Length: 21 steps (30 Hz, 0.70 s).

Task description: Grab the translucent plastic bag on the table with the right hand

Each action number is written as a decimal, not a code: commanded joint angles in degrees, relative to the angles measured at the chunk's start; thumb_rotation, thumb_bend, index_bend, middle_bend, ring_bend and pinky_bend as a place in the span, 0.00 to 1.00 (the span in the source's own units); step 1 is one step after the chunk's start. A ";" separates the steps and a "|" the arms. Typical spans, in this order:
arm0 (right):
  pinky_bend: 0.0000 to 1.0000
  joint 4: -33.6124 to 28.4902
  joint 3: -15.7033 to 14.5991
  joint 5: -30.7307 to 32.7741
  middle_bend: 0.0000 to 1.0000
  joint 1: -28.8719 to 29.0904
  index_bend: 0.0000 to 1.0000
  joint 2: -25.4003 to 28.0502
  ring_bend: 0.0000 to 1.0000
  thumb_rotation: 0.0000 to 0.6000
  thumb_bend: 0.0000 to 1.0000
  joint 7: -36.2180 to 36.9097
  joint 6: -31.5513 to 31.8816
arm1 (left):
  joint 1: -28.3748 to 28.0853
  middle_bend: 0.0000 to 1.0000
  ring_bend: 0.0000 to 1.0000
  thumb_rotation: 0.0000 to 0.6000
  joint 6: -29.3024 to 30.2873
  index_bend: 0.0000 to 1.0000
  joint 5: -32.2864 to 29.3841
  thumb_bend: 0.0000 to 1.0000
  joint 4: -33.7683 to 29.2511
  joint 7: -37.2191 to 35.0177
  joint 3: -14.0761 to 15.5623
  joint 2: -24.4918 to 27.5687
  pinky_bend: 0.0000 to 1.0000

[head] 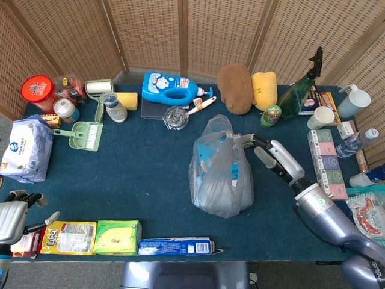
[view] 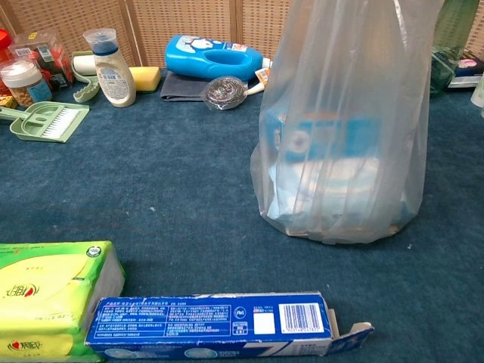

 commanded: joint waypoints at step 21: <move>0.21 -7.16 9.17 13.89 0.36 7.37 0.28 -1.67 0.31 0.01 0.30 11.86 -9.18 | -0.33 0.51 0.44 0.00 -1.12 0.46 -0.85 0.15 4.21 -3.30 -0.03 -1.86 0.24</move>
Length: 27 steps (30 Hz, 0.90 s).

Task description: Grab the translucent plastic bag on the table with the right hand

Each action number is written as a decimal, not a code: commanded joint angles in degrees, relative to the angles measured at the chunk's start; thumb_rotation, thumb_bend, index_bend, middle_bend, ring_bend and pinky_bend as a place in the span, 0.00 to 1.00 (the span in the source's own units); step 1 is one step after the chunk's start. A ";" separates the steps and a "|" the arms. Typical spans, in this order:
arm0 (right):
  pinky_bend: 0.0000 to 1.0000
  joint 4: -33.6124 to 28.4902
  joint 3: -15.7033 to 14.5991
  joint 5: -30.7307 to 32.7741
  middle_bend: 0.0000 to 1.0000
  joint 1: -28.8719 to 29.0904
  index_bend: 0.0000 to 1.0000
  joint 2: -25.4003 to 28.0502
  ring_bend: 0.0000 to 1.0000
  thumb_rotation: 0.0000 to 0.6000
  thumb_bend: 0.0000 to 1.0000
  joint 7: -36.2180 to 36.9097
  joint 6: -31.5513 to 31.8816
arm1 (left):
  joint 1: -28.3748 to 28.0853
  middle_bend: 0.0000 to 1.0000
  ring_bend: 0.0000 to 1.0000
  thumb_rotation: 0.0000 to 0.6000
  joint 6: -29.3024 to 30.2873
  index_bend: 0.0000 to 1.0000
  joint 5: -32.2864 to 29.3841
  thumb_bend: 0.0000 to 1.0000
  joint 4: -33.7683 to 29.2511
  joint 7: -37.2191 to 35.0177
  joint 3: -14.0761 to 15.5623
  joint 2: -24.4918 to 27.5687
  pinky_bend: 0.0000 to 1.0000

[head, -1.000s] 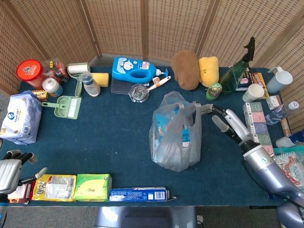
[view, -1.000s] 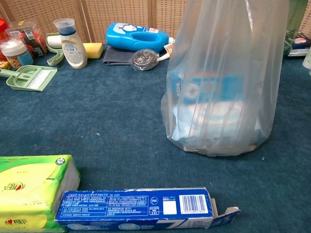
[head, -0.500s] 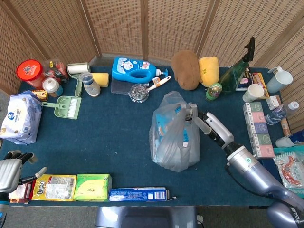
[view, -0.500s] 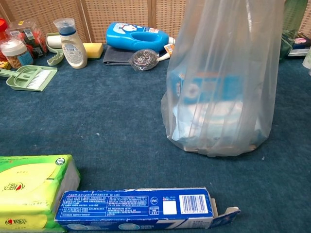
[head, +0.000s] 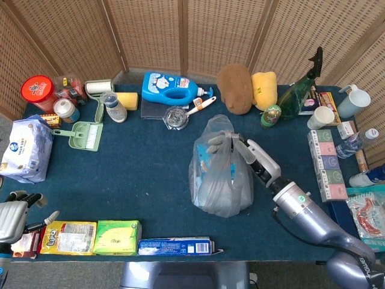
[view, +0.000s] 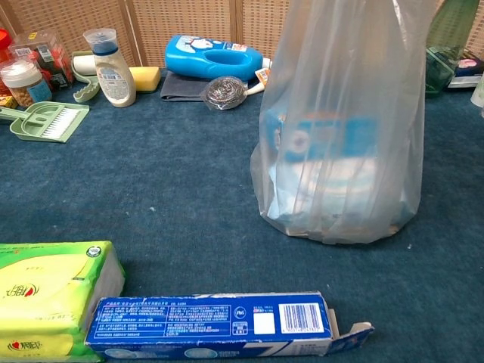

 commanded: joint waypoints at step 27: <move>0.96 -3.08 30.94 26.21 0.70 -6.37 0.59 10.71 0.82 1.00 0.55 30.01 -13.11 | 0.50 0.51 0.44 0.00 0.66 0.46 0.33 0.15 1.14 -1.56 0.44 -0.82 0.24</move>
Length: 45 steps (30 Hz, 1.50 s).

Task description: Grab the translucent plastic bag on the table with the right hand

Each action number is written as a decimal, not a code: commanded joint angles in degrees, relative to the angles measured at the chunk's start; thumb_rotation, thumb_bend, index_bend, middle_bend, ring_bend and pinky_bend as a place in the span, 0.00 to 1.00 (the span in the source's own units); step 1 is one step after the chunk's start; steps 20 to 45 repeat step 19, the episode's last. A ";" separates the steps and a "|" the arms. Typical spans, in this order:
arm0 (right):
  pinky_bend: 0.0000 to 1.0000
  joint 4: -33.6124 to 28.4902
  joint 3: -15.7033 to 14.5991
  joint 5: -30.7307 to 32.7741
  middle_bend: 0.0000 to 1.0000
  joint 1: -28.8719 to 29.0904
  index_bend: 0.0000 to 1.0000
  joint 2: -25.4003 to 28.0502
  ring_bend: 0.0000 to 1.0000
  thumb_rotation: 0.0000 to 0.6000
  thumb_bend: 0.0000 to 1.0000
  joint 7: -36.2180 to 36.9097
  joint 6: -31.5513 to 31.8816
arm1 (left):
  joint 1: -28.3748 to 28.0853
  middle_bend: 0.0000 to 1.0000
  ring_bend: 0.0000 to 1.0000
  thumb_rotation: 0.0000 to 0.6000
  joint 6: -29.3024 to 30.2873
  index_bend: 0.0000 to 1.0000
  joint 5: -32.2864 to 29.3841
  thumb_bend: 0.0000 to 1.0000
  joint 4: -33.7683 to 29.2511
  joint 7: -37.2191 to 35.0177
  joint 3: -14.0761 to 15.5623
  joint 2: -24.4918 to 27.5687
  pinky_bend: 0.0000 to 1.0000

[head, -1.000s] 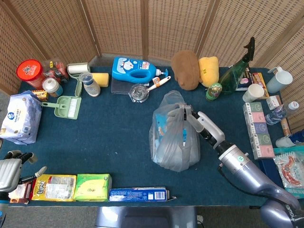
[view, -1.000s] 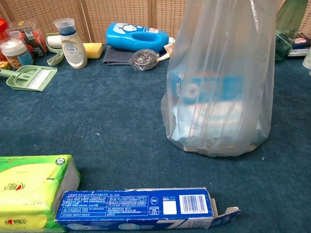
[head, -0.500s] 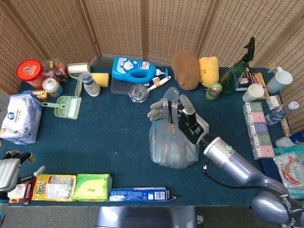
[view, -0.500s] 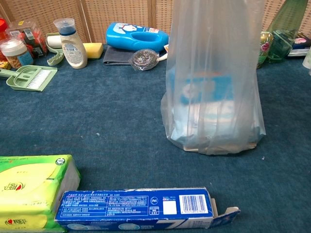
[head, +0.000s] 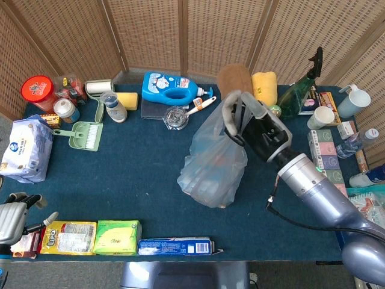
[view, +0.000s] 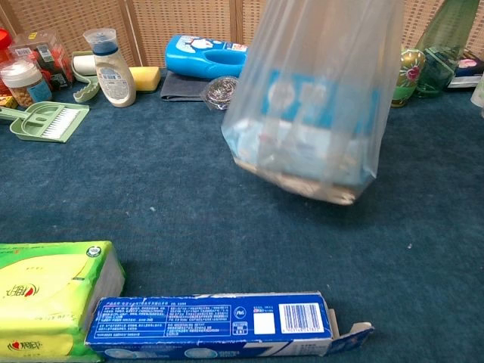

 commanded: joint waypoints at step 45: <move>0.97 -2.74 14.92 -3.19 0.73 -13.85 0.62 4.20 0.83 1.00 0.59 5.61 -1.59 | 1.71 0.51 0.44 0.00 2.97 0.46 1.15 0.15 -0.62 -1.02 0.56 1.27 0.24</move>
